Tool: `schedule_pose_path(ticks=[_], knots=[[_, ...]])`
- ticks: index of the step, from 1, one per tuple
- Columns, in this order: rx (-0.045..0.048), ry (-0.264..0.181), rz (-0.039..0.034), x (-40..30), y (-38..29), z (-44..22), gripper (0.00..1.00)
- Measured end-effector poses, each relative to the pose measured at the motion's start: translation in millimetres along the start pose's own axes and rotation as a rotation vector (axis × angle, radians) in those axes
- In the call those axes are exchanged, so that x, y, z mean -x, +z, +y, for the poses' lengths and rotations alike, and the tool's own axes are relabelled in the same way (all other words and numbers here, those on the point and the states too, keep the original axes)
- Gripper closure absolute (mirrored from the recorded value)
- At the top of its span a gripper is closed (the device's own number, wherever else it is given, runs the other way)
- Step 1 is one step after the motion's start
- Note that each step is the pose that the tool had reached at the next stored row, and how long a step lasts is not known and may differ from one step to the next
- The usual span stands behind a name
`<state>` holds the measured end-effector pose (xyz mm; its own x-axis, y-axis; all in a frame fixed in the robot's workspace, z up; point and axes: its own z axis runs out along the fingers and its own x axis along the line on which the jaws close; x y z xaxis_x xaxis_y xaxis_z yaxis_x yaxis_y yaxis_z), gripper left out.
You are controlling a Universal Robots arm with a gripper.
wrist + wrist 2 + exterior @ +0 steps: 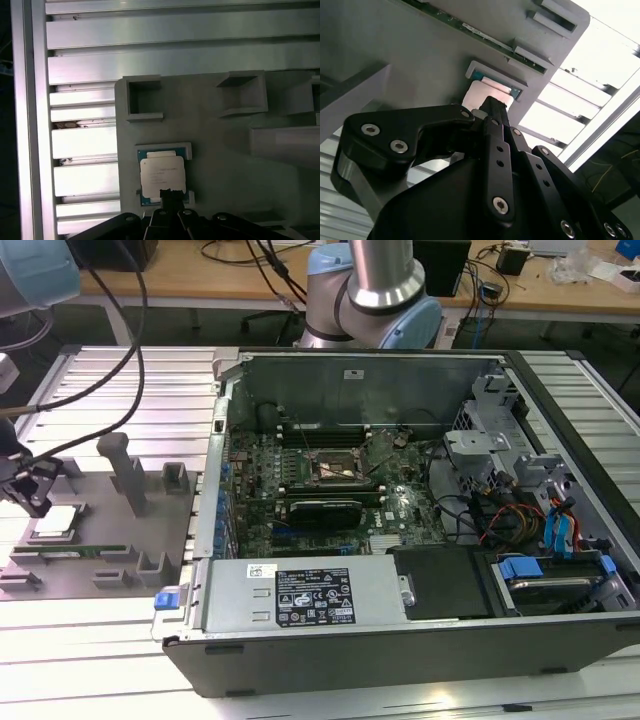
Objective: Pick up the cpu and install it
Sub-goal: 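Pick up the cpu and move it towards the insertion slot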
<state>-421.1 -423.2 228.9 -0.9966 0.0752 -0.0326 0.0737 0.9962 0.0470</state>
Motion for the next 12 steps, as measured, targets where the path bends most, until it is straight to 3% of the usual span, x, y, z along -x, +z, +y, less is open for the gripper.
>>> schedule_pose_path(ticks=[12], knots=[[0.0033, -0.031, 0.0017, -1.1, 12.0, 2.5, 0.89]])
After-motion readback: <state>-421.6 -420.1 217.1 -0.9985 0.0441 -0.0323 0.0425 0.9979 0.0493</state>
